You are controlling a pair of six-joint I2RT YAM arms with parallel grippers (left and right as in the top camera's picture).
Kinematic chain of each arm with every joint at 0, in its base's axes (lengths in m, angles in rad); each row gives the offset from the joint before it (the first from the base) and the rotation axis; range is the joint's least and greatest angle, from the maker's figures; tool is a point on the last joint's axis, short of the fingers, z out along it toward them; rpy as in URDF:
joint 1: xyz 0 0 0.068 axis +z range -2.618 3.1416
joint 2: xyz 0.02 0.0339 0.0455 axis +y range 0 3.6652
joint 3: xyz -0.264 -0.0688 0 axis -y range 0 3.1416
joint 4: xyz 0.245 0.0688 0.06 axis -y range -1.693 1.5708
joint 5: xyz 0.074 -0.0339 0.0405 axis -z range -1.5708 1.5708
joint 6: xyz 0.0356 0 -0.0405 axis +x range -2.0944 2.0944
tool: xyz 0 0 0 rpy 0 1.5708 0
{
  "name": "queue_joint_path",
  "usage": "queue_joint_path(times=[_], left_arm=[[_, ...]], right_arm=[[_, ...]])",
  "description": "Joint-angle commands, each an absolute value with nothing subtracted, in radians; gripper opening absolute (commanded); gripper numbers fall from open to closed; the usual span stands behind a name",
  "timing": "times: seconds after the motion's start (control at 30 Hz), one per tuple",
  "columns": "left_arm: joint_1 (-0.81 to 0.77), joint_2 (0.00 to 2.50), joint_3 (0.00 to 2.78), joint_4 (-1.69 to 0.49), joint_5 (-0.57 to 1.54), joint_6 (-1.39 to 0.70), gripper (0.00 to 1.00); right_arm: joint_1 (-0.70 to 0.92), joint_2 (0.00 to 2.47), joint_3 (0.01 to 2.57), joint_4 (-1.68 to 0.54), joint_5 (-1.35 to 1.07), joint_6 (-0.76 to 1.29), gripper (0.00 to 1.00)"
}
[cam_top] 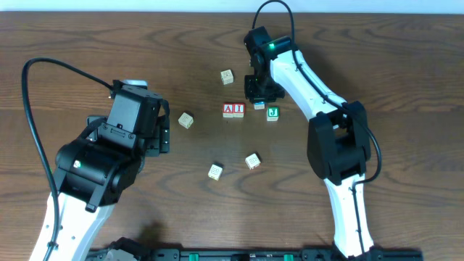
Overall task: Spell out Ai2
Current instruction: 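Carry the blue 2 block with the right gripper to right of the I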
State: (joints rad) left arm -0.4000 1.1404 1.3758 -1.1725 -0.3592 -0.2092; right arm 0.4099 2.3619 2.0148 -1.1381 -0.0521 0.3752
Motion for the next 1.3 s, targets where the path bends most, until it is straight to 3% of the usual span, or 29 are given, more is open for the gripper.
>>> queue_joint_path(times=[0.0,0.97,1.27], left_arm=[[-0.397,1.129,1.392,-1.178,-0.377,-0.218,0.96],[-0.397,1.129,1.392,-1.178,-0.377,-0.217,0.95],[-0.397,1.129,1.392,-1.178,-0.377,-0.218,0.95]], right_arm=[[0.421,2.328,2.000,-1.132,-0.050,0.389,0.11],[0.442,2.328,1.935,-1.096,-0.126,0.501,0.11],[0.439,2.328,1.935,-1.095,-0.101,0.501,0.26]])
